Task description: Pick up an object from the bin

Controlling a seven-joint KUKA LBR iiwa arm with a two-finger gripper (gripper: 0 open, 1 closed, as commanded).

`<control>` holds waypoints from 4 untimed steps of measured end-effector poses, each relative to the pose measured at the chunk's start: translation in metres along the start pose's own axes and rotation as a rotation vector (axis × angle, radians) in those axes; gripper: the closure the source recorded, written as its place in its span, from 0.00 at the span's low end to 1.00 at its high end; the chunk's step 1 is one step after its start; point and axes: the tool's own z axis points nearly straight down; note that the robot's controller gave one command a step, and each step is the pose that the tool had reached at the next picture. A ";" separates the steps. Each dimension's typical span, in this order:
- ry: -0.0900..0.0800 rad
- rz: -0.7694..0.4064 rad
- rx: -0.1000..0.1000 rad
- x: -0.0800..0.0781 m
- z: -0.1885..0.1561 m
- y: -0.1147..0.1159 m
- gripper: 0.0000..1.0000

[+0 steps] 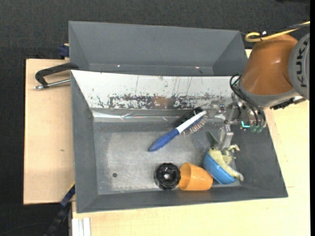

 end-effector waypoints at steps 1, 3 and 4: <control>-0.009 -0.310 0.002 0.074 0.070 -0.008 0.00; -0.017 -0.312 0.005 0.071 0.068 -0.008 1.00; -0.020 -0.315 0.006 0.062 -0.007 -0.019 1.00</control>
Offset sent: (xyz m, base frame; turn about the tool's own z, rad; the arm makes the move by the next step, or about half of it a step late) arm -0.0760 -0.0083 -0.0706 -0.3124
